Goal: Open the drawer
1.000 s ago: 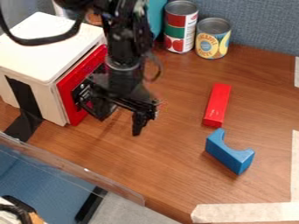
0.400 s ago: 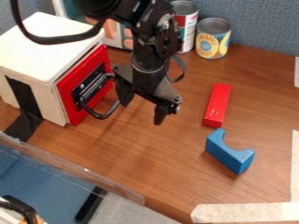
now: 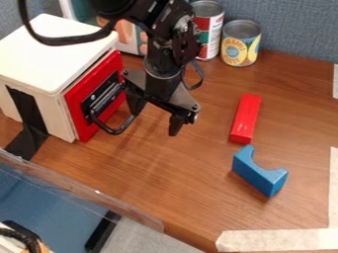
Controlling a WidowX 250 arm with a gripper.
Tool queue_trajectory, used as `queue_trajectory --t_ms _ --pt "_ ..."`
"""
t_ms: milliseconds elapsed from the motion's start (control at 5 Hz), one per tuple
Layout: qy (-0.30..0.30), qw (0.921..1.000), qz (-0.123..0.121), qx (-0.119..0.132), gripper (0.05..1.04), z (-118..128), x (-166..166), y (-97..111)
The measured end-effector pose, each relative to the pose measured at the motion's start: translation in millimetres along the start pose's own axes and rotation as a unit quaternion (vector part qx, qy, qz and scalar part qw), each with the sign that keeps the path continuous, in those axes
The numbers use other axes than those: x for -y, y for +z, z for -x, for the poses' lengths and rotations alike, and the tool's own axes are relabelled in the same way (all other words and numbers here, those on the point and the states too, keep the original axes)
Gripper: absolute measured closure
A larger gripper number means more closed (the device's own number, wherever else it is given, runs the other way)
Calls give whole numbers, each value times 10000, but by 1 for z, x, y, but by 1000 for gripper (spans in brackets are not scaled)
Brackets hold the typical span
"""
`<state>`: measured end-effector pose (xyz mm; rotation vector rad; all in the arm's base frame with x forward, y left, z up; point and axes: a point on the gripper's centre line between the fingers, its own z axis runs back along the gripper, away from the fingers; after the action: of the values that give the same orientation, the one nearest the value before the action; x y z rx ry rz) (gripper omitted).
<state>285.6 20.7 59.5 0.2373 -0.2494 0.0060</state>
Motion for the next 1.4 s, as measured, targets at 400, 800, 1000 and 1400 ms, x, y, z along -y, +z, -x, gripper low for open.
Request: queue_trajectory --t_ms 400,800,1000,1400 --pt "235 9994 -116 -207 83 -11 -13 -14" --pt "307 9981 -190 -504 83 -24 -12 -34" --pt "363 9959 -244 -789 90 -28 -10 -45" --pt "619 9896 -38 -1295 433 -21 -3 -50"
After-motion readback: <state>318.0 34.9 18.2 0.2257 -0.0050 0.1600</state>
